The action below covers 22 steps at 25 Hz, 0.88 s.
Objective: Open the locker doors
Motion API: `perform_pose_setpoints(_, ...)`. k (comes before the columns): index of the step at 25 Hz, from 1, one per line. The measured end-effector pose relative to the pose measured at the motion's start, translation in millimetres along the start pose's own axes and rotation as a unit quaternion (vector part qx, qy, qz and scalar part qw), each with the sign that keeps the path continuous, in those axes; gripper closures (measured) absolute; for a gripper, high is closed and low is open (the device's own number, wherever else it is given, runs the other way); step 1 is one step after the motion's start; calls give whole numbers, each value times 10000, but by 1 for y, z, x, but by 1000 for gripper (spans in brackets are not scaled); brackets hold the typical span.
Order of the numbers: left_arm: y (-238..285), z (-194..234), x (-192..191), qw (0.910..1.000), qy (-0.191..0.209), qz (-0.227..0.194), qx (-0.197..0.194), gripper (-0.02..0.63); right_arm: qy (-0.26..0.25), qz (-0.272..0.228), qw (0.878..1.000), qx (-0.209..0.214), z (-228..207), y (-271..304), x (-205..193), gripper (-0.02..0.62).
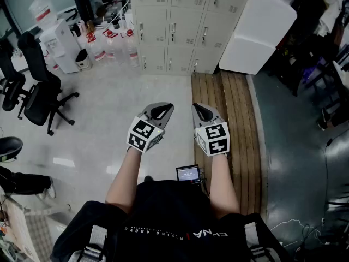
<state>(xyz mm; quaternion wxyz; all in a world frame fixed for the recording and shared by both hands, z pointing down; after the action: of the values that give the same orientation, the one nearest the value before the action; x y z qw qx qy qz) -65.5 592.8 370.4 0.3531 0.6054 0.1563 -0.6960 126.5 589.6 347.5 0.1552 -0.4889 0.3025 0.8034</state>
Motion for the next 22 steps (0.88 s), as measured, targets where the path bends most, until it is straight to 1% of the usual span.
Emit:
perform_pose_setpoints(4,-3,-4,0,9996,-114,-155,-198,585,-34,1,10000,11,2,0,0,566)
perform_pose_setpoints(11,-2,-4,-1,9997,-85,-137,-186,584,19,-10,10000,20,4,0,-1,566)
perform_pose_setpoints(16,-4,-9,0,9993,-104,-191,-305,585,171,-289,9992,201,7,-5,-1,565)
perform_pose_setpoints(22,-2,-13,-1,9993,-98,-137,-324,586,174,-268,9993,191,3,-10,-4,565)
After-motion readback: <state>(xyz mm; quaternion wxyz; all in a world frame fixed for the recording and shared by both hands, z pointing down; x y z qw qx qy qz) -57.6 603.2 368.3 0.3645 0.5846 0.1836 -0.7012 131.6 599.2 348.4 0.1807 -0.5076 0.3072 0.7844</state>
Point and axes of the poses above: the fingertips, and each gripper's own axes: y forward along the fingers, z to its left, x out of its top, the point moved 10 cm from there along -y, backward along the fingers, and after that the axes turned 14 degrees about -y, right-handed, at the moved point
